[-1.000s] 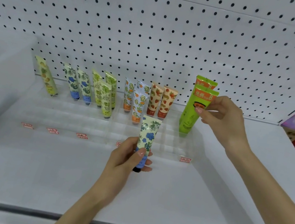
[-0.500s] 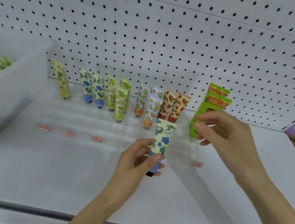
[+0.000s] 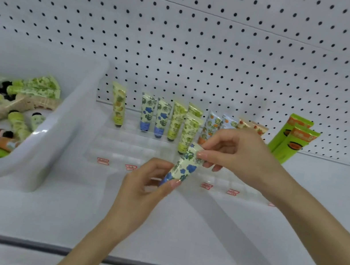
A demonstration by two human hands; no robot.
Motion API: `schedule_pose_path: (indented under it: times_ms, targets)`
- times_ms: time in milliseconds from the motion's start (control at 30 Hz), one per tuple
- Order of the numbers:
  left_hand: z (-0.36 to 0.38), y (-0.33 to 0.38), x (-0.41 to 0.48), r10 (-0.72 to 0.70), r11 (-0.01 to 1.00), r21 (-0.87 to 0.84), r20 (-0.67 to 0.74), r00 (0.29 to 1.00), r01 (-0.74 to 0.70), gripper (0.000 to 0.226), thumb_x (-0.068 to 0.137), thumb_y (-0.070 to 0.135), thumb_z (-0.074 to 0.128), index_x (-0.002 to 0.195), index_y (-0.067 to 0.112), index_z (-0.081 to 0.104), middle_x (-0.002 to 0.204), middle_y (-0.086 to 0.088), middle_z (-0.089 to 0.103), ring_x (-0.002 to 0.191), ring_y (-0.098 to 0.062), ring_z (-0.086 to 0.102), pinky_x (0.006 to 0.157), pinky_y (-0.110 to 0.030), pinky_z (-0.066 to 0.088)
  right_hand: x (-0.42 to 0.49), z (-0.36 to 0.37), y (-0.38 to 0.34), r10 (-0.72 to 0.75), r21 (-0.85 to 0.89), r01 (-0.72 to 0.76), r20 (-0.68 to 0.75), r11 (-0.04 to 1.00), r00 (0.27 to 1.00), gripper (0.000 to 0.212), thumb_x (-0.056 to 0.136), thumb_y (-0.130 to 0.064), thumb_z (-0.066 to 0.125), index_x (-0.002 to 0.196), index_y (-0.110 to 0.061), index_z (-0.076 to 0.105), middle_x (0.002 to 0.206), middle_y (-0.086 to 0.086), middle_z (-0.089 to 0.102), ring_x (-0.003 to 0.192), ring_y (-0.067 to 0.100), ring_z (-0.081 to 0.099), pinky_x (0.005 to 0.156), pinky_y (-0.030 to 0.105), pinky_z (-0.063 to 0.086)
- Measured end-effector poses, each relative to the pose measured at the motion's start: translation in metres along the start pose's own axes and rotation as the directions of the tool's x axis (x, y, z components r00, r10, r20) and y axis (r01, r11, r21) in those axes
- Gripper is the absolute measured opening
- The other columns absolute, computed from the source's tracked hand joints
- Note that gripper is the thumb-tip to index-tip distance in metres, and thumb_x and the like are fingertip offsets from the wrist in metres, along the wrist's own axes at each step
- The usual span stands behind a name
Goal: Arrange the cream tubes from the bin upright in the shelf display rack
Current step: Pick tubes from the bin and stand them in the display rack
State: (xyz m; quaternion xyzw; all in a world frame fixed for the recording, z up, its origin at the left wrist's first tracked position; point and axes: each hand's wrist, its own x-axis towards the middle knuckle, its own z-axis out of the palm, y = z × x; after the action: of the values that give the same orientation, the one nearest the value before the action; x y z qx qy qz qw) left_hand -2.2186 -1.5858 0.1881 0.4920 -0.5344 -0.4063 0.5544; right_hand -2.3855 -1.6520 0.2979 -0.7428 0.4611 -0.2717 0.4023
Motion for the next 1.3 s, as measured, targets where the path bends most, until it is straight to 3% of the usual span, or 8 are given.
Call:
schedule_pose_path:
  times_ms: [100, 167, 300, 400, 533, 633, 933, 1300]
  targets:
    - [-0.036, -0.005, 0.003, 0.183, 0.910, 0.381, -0.010, 0.983, -0.165, 0.029, 0.085, 0.053, 0.058, 0.107, 0.034, 0.062, 0.106, 0.028, 0.063, 0.106, 0.007, 0.053, 0.087, -0.013, 0.041, 0.014, 0.015, -0.018, -0.019, -0.003, 0.019, -0.033, 1.000, 0.999, 0.007, 0.076, -0.011, 0.075, 0.071, -0.009, 0.071, 0.060, 0.001, 0.069, 0.055, 0.008, 0.065, 0.050, 0.020, 0.050]
    - [-0.064, -0.013, 0.007, 0.296, 0.701, 0.658, 0.084, 0.951, -0.276, 0.045, 0.088, 0.058, 0.043, 0.122, 0.031, 0.056, 0.122, 0.022, 0.056, 0.117, 0.000, 0.048, 0.099, -0.016, 0.032, 0.025, 0.022, -0.029, -0.034, -0.012, 0.033, -0.108, 0.999, 0.994, 0.008, 0.077, -0.014, 0.075, 0.071, -0.011, 0.070, 0.057, -0.002, 0.067, 0.052, 0.005, 0.062, 0.048, 0.019, 0.047]
    - [-0.104, -0.032, 0.010, 0.135, 0.380, 0.885, 0.234, 0.963, -0.269, 0.064, 0.093, 0.066, 0.019, 0.136, 0.027, 0.047, 0.144, -0.001, 0.046, 0.135, -0.022, 0.040, 0.114, -0.040, 0.015, 0.046, 0.040, -0.040, -0.103, -0.140, 0.065, -0.290, 0.988, 0.951, 0.008, 0.079, -0.016, 0.074, 0.072, -0.013, 0.070, 0.065, 0.004, 0.069, 0.058, 0.008, 0.064, 0.052, 0.020, 0.053]
    - [-0.111, -0.038, 0.009, 0.044, 0.393, 0.887, 0.244, 0.969, -0.241, 0.073, 0.090, 0.071, 0.009, 0.139, 0.030, 0.044, 0.149, -0.002, 0.040, 0.140, -0.023, 0.031, 0.116, -0.041, 0.013, 0.058, 0.055, -0.042, -0.175, -0.358, 0.036, -0.365, 0.933, 0.914, 0.007, 0.082, -0.018, 0.072, 0.076, -0.015, 0.070, 0.065, -0.005, 0.067, 0.057, 0.001, 0.062, 0.059, 0.013, 0.052]
    - [-0.109, -0.039, 0.011, 0.018, 0.415, 0.879, 0.252, 0.968, -0.236, 0.073, 0.090, 0.071, 0.009, 0.136, 0.029, 0.048, 0.147, -0.006, 0.043, 0.138, -0.027, 0.035, 0.112, -0.043, 0.014, 0.071, 0.068, -0.035, -0.205, -0.510, 0.002, -0.341, 0.860, 0.917, 0.010, 0.086, -0.018, 0.068, 0.082, -0.009, 0.071, 0.068, 0.002, 0.066, 0.063, 0.013, 0.064, 0.068, 0.035, 0.056]
    - [-0.110, -0.040, 0.012, 0.029, 0.417, 0.875, 0.257, 0.966, -0.246, 0.070, 0.092, 0.069, 0.012, 0.135, 0.028, 0.049, 0.145, -0.007, 0.045, 0.137, -0.028, 0.038, 0.109, -0.043, 0.014, 0.077, 0.073, -0.032, -0.202, -0.561, -0.015, -0.323, 0.827, 0.925, 0.011, 0.087, -0.017, 0.066, 0.081, -0.009, 0.069, 0.067, 0.003, 0.065, 0.063, 0.018, 0.063, 0.068, 0.037, 0.055]
    - [-0.109, -0.037, 0.011, 0.066, 0.516, 0.824, 0.232, 0.970, -0.232, 0.085, 0.079, 0.078, -0.004, 0.145, 0.036, 0.031, 0.158, 0.001, 0.018, 0.146, -0.016, 0.003, 0.114, -0.030, -0.009, 0.088, 0.074, -0.027, -0.212, -0.593, -0.028, -0.331, 0.805, 0.919, 0.014, 0.087, -0.014, 0.066, 0.079, -0.004, 0.068, 0.064, 0.005, 0.065, 0.060, 0.019, 0.064, 0.068, 0.037, 0.056]
    - [-0.109, -0.034, 0.014, -0.009, 0.498, 0.844, 0.232, 0.973, -0.197, 0.081, 0.075, 0.075, 0.001, 0.145, 0.042, 0.021, 0.156, 0.009, 0.007, 0.143, -0.012, -0.007, 0.112, -0.025, 0.001, 0.092, 0.077, -0.017, -0.111, -0.582, -0.080, -0.285, 0.809, 0.952, 0.006, 0.085, -0.013, 0.068, 0.087, -0.008, 0.066, 0.073, 0.003, 0.064, 0.069, 0.018, 0.064, 0.075, 0.036, 0.055]
